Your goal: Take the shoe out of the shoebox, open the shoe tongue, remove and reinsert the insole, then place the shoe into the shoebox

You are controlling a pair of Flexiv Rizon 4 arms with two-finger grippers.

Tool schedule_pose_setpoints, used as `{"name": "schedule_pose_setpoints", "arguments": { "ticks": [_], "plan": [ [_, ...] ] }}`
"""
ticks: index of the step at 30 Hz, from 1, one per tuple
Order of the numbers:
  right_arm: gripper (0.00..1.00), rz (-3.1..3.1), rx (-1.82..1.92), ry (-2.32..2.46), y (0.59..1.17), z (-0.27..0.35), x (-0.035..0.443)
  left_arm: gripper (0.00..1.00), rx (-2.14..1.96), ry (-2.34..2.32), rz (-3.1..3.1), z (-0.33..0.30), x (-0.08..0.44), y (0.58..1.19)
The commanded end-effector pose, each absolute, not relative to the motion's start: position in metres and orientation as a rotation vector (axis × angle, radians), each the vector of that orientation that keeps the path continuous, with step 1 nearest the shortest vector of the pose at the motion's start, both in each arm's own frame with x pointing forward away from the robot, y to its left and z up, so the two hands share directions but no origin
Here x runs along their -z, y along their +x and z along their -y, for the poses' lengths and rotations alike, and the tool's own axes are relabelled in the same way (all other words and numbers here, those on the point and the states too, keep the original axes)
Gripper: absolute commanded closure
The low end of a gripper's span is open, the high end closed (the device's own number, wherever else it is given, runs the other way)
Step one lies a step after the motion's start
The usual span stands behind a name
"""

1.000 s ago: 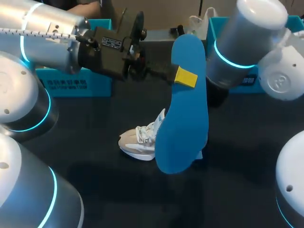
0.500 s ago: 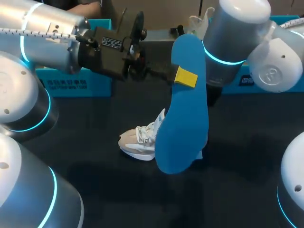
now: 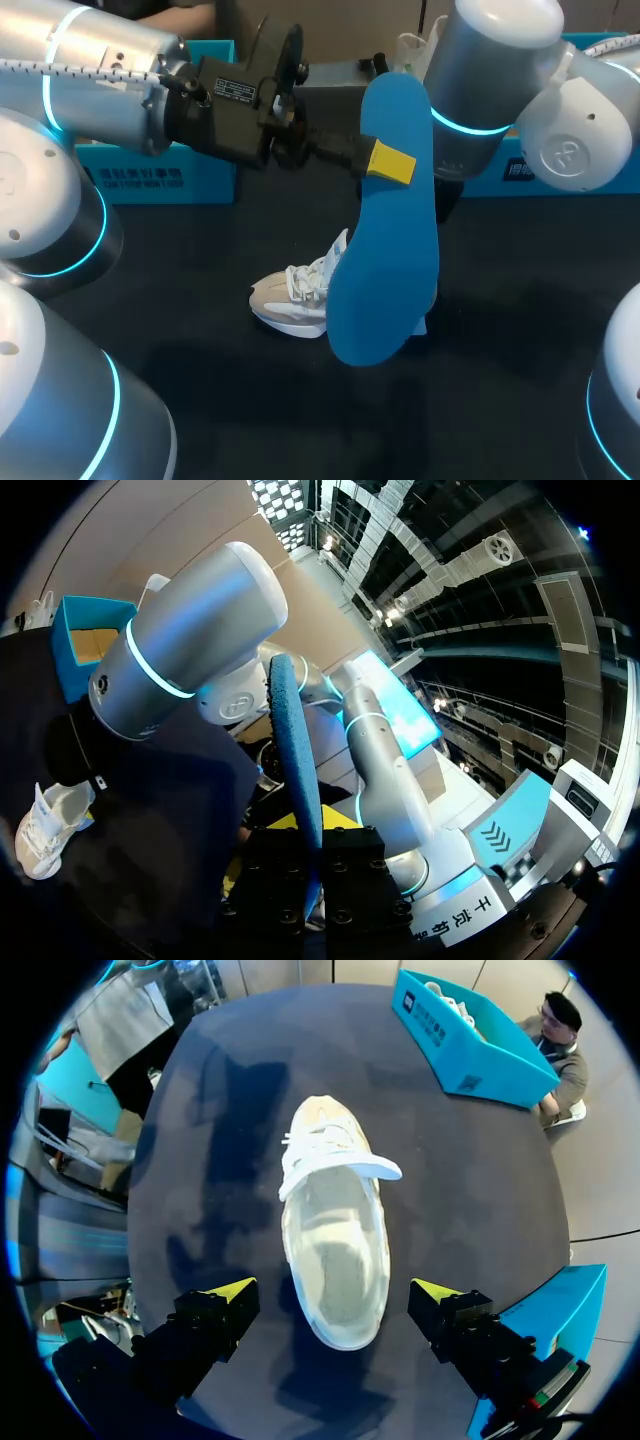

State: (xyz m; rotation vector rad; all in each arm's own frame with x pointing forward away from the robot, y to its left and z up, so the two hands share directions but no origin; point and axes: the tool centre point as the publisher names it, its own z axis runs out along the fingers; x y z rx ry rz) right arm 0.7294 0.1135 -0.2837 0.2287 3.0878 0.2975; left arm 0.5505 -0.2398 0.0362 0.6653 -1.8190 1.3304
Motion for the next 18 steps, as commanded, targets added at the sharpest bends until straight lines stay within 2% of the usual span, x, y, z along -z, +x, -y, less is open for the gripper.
{"name": "schedule_pose_setpoints", "arguments": {
  "ticks": [1, 8, 18],
  "plan": [
    [0.0, -3.087, -0.304, 0.214, 0.739, -0.12, 0.29, 1.0, -1.325, 0.664, 1.822, 0.243, -0.037, 0.552],
    [0.0, -3.108, -0.298, 0.167, 0.753, -0.13, 0.297, 1.0, -1.325, 0.664, 1.822, 0.243, -0.037, 0.552],
    [0.0, -3.128, -0.339, 0.106, 0.772, -0.141, 0.335, 1.0, -1.325, 0.664, 1.822, 0.243, -0.037, 0.552]
  ]
}}
